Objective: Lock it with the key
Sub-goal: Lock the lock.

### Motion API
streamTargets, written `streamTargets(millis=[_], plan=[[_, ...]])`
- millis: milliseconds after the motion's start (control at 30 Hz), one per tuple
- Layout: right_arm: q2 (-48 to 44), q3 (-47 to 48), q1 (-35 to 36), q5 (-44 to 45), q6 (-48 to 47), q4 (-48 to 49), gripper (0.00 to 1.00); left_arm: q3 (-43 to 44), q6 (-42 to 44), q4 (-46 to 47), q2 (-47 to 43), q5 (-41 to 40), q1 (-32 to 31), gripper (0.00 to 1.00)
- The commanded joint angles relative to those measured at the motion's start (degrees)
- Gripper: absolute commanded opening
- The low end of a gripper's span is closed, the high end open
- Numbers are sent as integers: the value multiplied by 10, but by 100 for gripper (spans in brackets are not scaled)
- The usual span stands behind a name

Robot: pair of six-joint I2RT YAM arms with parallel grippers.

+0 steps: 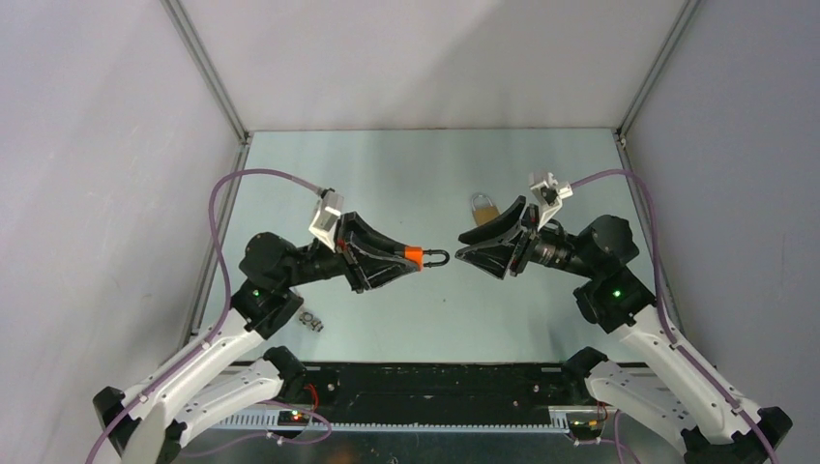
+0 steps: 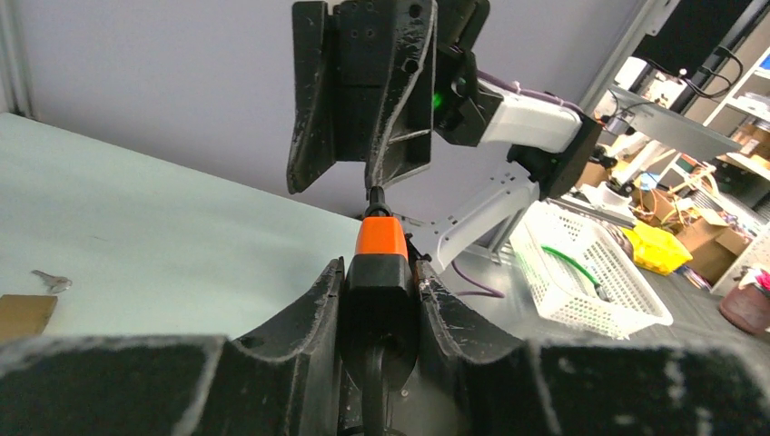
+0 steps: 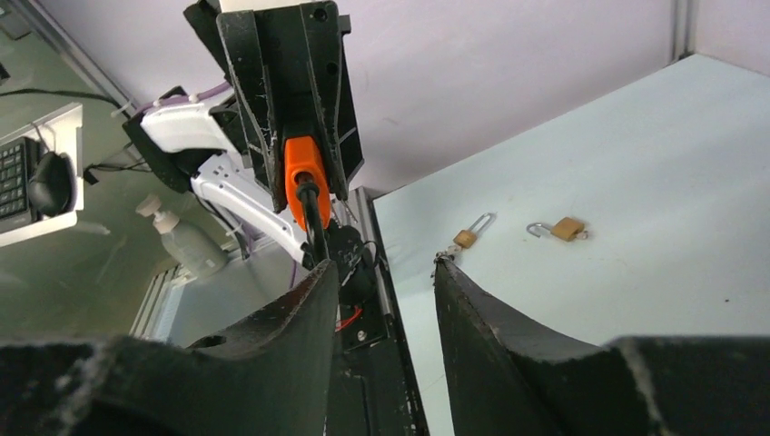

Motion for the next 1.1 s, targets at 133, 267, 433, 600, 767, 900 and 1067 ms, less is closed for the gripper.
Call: streamTargets(millis=[133, 267, 433, 600, 767, 900, 1067], plan=[[9, 8, 31, -59, -21, 54, 48, 27, 9, 18, 7, 41, 4, 0], [7, 8, 45, -51, -28, 50, 54, 29, 10, 17, 11, 40, 4, 0], [10, 8, 54, -29, -37, 34, 57, 29, 11, 15, 13, 38, 4, 0], [17, 8, 61, -24, -42, 26, 40, 27, 9, 16, 9, 36, 4, 0], [24, 8, 68, -25, -37, 31, 21, 26, 3, 16, 10, 34, 4, 0], [25, 8, 73, -19, -34, 38, 0, 22, -2, 15, 16, 34, 2, 0], [36, 9, 83, -10, -16, 61, 0, 15, -4, 16, 27, 30, -5, 0]])
